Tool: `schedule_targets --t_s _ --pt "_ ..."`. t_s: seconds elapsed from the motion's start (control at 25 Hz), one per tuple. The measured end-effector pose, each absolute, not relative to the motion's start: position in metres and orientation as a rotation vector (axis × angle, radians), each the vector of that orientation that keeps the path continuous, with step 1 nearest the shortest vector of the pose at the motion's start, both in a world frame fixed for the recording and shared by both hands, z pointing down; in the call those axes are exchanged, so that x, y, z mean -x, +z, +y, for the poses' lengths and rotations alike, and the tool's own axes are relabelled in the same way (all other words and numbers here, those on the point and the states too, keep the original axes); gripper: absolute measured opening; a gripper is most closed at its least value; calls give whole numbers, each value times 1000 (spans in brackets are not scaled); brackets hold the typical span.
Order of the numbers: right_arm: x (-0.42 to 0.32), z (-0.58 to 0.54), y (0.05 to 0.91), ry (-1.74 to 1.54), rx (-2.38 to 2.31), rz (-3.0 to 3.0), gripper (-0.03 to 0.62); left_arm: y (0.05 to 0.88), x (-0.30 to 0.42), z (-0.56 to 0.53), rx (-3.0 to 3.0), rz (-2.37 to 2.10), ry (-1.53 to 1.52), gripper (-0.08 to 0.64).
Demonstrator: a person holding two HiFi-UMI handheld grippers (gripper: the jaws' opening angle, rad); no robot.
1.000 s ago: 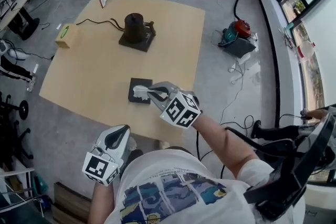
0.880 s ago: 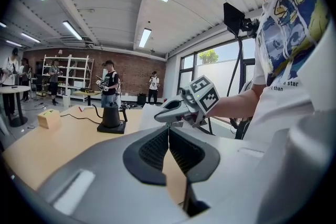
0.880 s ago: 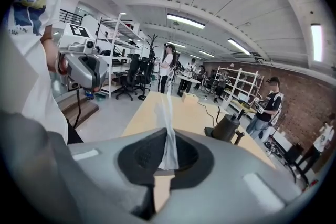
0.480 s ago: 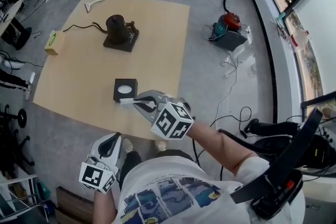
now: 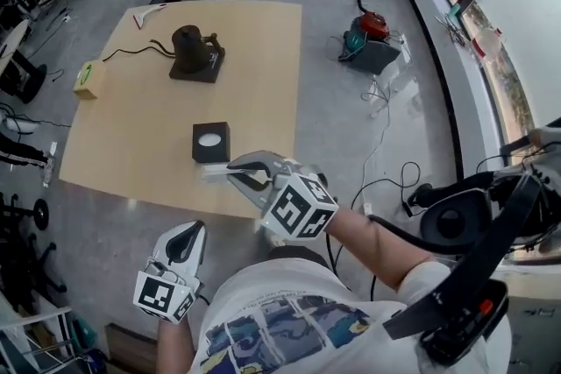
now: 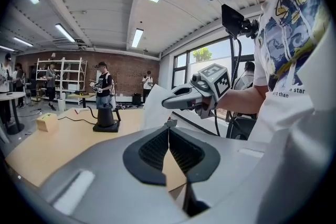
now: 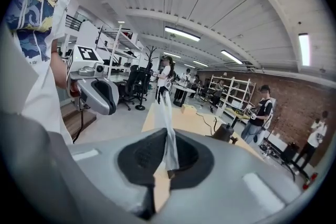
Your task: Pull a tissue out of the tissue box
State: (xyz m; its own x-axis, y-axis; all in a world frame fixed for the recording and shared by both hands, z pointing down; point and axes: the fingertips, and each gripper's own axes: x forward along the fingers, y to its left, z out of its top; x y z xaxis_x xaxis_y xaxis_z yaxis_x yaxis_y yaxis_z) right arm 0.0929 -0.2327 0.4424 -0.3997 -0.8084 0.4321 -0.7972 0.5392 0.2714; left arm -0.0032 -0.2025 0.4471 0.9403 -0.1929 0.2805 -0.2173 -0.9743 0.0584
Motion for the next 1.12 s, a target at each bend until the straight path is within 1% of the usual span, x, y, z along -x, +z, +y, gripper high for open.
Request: schedule_targets --t_s 0.28,0.44,0.76,1.12 --pt "-44 -197 419 -25 -1396 -2232 2 444 77 -184 -3034 -301 436 11" --pt "-18 -177 413 -17 -1447 -2227 3 446 106 -170 -3029 -273 432 11" --pt "18 -137 405 -26 -1513 -2202 3 453 136 -137 -3039 -162 415 11" --pt "38 -110 400 -22 -1532 -2180 3 454 148 -120 -3035 -100 392 11"
